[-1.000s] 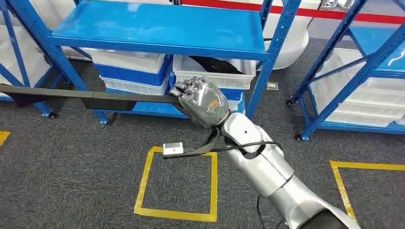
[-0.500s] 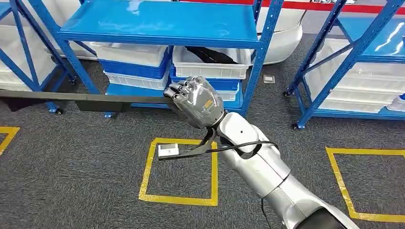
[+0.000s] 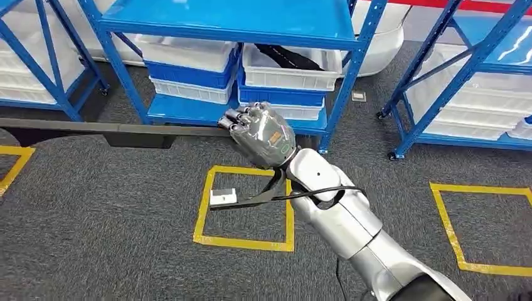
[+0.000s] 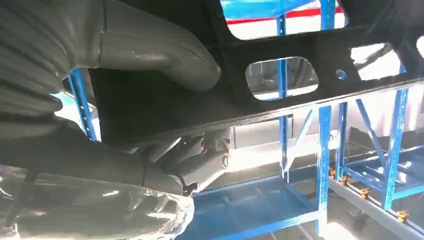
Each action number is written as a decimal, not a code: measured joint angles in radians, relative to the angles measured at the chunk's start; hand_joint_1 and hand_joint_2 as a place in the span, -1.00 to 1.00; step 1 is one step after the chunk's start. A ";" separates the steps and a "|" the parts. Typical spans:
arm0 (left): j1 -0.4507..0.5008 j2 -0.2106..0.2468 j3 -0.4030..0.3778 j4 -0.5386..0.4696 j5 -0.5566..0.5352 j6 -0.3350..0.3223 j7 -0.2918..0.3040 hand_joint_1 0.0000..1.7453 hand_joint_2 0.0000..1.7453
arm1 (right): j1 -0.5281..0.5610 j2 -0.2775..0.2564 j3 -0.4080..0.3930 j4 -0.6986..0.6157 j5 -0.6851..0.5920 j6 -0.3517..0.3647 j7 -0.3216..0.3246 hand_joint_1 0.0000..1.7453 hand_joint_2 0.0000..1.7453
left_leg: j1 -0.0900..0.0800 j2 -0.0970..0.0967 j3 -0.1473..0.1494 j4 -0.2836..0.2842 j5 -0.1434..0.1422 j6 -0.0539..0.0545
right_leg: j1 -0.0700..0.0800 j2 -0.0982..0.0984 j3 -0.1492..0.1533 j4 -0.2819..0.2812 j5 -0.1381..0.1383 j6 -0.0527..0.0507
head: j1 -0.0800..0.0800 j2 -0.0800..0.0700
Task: Take the parts from the cabinet and place them on the table.
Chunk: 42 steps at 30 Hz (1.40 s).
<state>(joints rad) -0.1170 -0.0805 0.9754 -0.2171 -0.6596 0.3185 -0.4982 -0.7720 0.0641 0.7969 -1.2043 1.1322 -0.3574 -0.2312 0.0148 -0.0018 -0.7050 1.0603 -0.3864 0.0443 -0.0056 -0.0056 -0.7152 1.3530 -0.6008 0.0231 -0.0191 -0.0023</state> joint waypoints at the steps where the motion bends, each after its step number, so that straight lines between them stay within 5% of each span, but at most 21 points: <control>1: 0.001 -0.001 0.000 0.000 0.000 0.000 -0.002 -1.00 1.00 | 0.001 0.000 0.000 0.000 0.001 0.002 0.000 0.98 1.00 | -0.004 0.000 -0.018 0.000 0.015 0.000 | 0.005 0.001 0.038 -0.023 0.030 0.006 | 0.000 0.000; 3: 0.001 -0.001 0.000 0.000 0.001 0.000 -0.005 -1.00 1.00 | 0.000 0.002 0.001 0.000 0.002 0.003 0.000 0.98 1.00 | -0.007 -0.001 -0.046 0.000 0.043 -0.002 | 0.017 0.002 0.155 -0.152 0.068 -0.001 | 0.000 0.000; 5: 0.002 -0.007 0.001 0.000 0.002 -0.002 -0.008 -1.00 1.00 | -0.002 0.009 0.000 -0.004 0.005 0.004 0.000 0.98 1.00 | -0.007 -0.001 -0.055 0.000 0.066 -0.013 | 0.036 -0.001 0.280 -0.343 0.000 -0.042 | 0.000 0.000; 8: 0.003 -0.006 0.003 0.000 0.001 -0.005 -0.009 -1.00 1.00 | -0.004 0.015 0.000 -0.006 0.006 0.011 0.002 0.98 1.00 | 0.001 0.005 -0.044 -0.040 0.119 -0.033 | 0.042 0.000 0.251 -0.344 0.034 -0.049 | -0.002 0.000; 9: 0.004 -0.006 0.005 0.000 0.001 -0.005 -0.009 -1.00 1.00 | -0.004 0.014 0.001 -0.005 0.006 0.017 0.002 0.98 1.00 | 0.000 0.004 -0.052 -0.048 0.122 -0.038 | 0.020 -0.001 0.245 -0.356 0.062 -0.053 | 0.000 0.000; 13: 0.011 -0.002 0.006 0.000 0.002 -0.006 -0.008 -1.00 1.00 | -0.001 0.021 0.005 -0.005 0.015 0.020 0.002 0.98 1.00 | 0.007 0.000 -0.093 0.140 -0.141 -0.059 | 0.015 -0.006 0.184 -0.356 0.127 -0.068 | -0.003 0.000; 15: 0.010 0.001 0.007 0.000 0.001 -0.006 -0.008 -1.00 1.00 | 0.000 0.023 0.006 -0.004 0.017 0.021 0.002 0.98 1.00 | 0.014 0.000 -0.095 0.266 -0.134 -0.073 | 0.014 -0.008 0.144 -0.353 0.162 -0.060 | -0.004 0.000; 18: 0.010 0.002 0.007 0.000 0.001 -0.006 -0.009 -1.00 1.00 | 0.000 0.024 0.007 -0.002 0.023 0.029 0.003 0.98 1.00 | 0.031 0.001 0.009 0.222 -0.029 -0.092 | 0.002 -0.010 0.078 -0.336 0.197 -0.040 | -0.004 0.000; 20: 0.003 -0.001 0.008 0.000 0.000 -0.008 -0.008 -1.00 1.00 | -0.004 0.027 0.004 -0.002 0.026 0.030 0.003 0.98 1.00 | 0.035 -0.002 0.151 0.047 -0.123 -0.107 | 0.009 -0.011 0.044 -0.306 0.207 -0.024 | -0.008 0.000; 21: -0.001 0.001 0.008 -0.001 0.000 -0.009 -0.009 -1.00 1.00 | -0.006 0.031 0.004 -0.002 0.027 0.030 0.004 0.98 1.00 | 0.031 -0.008 0.161 0.013 -0.151 -0.084 | 0.011 -0.013 0.039 -0.301 0.214 -0.016 | -0.002 0.000; 24: 0.003 0.001 0.008 0.000 -0.002 -0.012 -0.008 -1.00 1.00 | -0.006 0.028 0.005 0.003 0.027 0.031 0.005 0.98 1.00 | 0.016 -0.002 0.124 0.006 -0.119 -0.038 | 0.011 -0.014 0.027 -0.313 0.254 0.010 | -0.002 0.000; 25: 0.003 0.001 0.008 0.000 -0.002 -0.012 -0.007 -1.00 1.00 | -0.005 0.026 0.005 0.005 0.027 0.034 0.006 0.98 1.00 | 0.017 0.005 0.121 0.005 -0.107 -0.028 | 0.002 -0.011 0.019 -0.301 0.235 0.009 | -0.004 0.000; 27: 0.002 0.005 0.009 -0.001 -0.003 -0.012 -0.005 -1.00 1.00 | -0.005 0.023 0.004 0.007 0.027 0.036 0.008 0.98 1.00 | 0.014 0.006 0.086 0.005 -0.072 -0.009 | 0.002 -0.004 -0.030 -0.187 0.106 -0.013 | 0.003 0.000; 29: 0.001 0.008 0.010 -0.001 -0.003 -0.012 -0.005 -1.00 1.00 | 0.002 0.022 0.005 0.008 0.027 0.036 0.011 0.98 1.00 | 0.012 0.006 0.046 0.006 -0.041 -0.008 | 0.002 -0.002 -0.052 -0.043 0.028 -0.013 | 0.003 0.000; 31: 0.002 0.009 0.010 -0.001 -0.003 -0.012 -0.005 -1.00 1.00 | 0.013 0.022 0.004 0.008 0.027 0.036 0.015 0.98 1.00 | 0.011 0.007 0.005 0.007 -0.009 -0.011 | 0.003 0.001 -0.017 0.003 0.041 0.006 | 0.003 0.000; 33: 0.001 0.007 0.010 -0.001 -0.003 -0.012 -0.005 -1.00 1.00 | 0.014 0.023 0.004 0.008 0.027 0.036 0.014 0.98 1.00 | 0.010 0.007 -0.029 0.007 0.021 -0.016 | 0.008 0.002 0.088 -0.096 0.088 0.016 | 0.003 0.000; 35: 0.000 0.005 0.010 -0.001 -0.003 -0.012 -0.006 -1.00 1.00 | 0.011 0.028 0.004 0.007 0.027 0.035 0.014 0.98 1.00 | 0.011 0.007 -0.043 0.006 0.047 -0.024 | 0.017 0.001 0.222 -0.272 0.027 -0.018 | 0.003 0.000; 36: 0.000 0.003 0.010 -0.001 -0.003 -0.011 -0.006 -1.00 1.00 | 0.011 0.035 0.002 0.004 0.027 0.035 0.014 0.98 1.00 | 0.011 0.008 -0.045 0.002 0.060 -0.034 | 0.027 0.001 0.244 -0.326 0.010 -0.024 | 0.002 0.000; 39: 0.001 0.003 0.010 -0.001 -0.003 -0.012 -0.006 -1.00 1.00 | 0.010 0.034 0.001 0.003 0.026 0.035 0.015 0.98 1.00 | 0.012 0.011 -0.035 -0.039 0.103 -0.059 | 0.032 0.001 0.224 -0.336 0.040 -0.050 | 0.005 0.000; 40: 0.002 0.005 0.011 -0.001 -0.004 -0.011 -0.007 -1.00 1.00 | 0.010 0.035 0.002 0.004 0.026 0.035 0.015 0.98 1.00 | 0.019 0.010 -0.045 -0.034 0.098 -0.060 | 0.004 0.000 0.218 -0.348 0.065 -0.060 | 0.003 0.000; 42: 0.006 0.005 0.011 -0.001 -0.011 -0.005 -0.014 -1.00 1.00 | 0.012 0.040 0.002 0.004 0.025 0.035 0.016 0.98 1.00 | 0.017 0.007 -0.060 0.032 -0.042 -0.064 | 0.008 0.000 0.188 -0.350 0.097 -0.079 | 0.000 0.000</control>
<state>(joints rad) -0.1112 -0.0755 0.9865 -0.2178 -0.6706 0.3139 -0.5119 -0.7604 0.1041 0.7988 -1.2005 1.1574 -0.3223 -0.2151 0.0321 0.0047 -0.7654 1.0928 -0.4282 -0.0197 0.0028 -0.0060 -0.5277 1.0027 -0.5041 -0.0557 -0.0191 -0.0023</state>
